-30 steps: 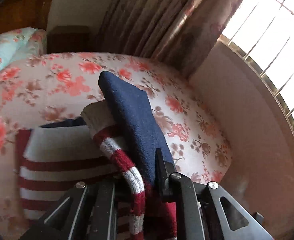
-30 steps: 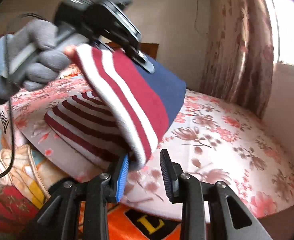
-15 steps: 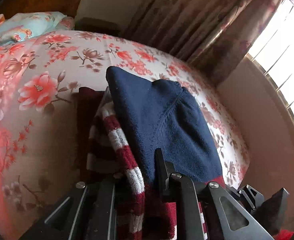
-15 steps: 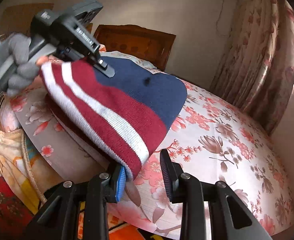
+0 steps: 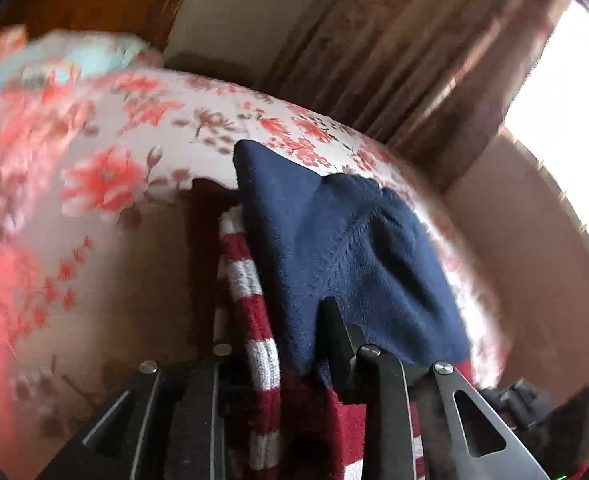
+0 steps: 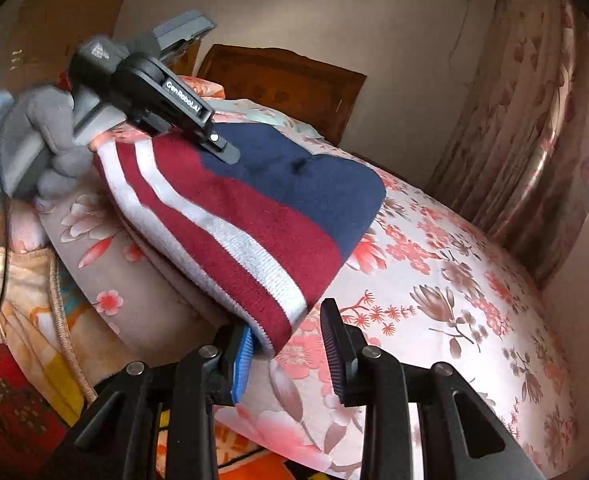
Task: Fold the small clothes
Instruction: 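Lower the navy-and-red bundle onto the bed with the left gripper, then press the navy-and-red bundle flat with both grippers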
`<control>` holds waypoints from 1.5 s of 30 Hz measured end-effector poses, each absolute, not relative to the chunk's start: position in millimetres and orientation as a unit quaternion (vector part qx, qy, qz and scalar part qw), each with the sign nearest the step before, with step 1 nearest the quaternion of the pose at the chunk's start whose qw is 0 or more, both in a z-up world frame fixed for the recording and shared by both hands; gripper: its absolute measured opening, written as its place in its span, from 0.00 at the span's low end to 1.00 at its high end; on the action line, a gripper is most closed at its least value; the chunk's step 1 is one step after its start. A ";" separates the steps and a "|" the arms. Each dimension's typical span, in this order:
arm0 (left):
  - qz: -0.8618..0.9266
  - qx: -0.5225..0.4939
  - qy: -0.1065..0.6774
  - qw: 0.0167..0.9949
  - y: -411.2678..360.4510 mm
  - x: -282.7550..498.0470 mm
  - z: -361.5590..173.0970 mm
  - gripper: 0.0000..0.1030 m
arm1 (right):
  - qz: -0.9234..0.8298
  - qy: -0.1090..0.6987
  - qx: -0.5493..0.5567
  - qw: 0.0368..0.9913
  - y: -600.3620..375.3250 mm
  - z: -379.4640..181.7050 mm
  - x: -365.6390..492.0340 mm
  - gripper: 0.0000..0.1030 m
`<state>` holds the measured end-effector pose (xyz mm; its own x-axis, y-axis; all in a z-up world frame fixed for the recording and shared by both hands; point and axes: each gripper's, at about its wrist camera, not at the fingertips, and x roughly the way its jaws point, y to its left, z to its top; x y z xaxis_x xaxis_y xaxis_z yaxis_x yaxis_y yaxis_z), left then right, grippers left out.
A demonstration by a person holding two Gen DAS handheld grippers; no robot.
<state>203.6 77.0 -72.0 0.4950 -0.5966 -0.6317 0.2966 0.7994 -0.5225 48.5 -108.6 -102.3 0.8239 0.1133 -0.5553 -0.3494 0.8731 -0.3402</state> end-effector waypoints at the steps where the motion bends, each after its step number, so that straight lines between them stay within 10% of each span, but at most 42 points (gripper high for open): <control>1: -0.259 -0.180 0.427 0.847 79.5 203.3 -70.5 0.03 | 0.128 0.270 -0.223 0.928 -108.3 -101.6 47.4 0.31; 2: -0.247 -0.176 0.425 0.853 82.3 201.6 -66.9 0.75 | 0.134 0.272 -0.223 0.927 -109.4 -100.1 46.2 0.31; 3: -0.234 -0.172 0.417 0.862 85.7 197.6 -60.5 1.00 | 0.144 0.273 -0.219 0.926 -111.1 -98.4 44.5 0.31; 9: -0.189 -0.154 0.302 0.922 96.6 119.2 -9.5 1.00 | 0.227 0.233 -0.152 0.933 -135.1 -69.1 20.1 0.31; 20: -0.189 0.022 0.379 0.906 11.2 117.4 -64.0 1.00 | 0.237 0.286 -0.172 0.912 -105.2 -93.7 66.4 0.27; 45: -0.137 0.027 0.388 0.911 10.2 152.1 -72.8 1.00 | 0.184 0.318 -0.071 0.927 -136.0 -67.5 162.5 0.27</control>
<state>152.1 10.2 -72.8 0.6606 -0.2292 -0.7148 0.2708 0.9609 -0.0578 162.5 -136.0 -67.5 0.7294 0.2962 -0.6167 -0.3870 0.9219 -0.0150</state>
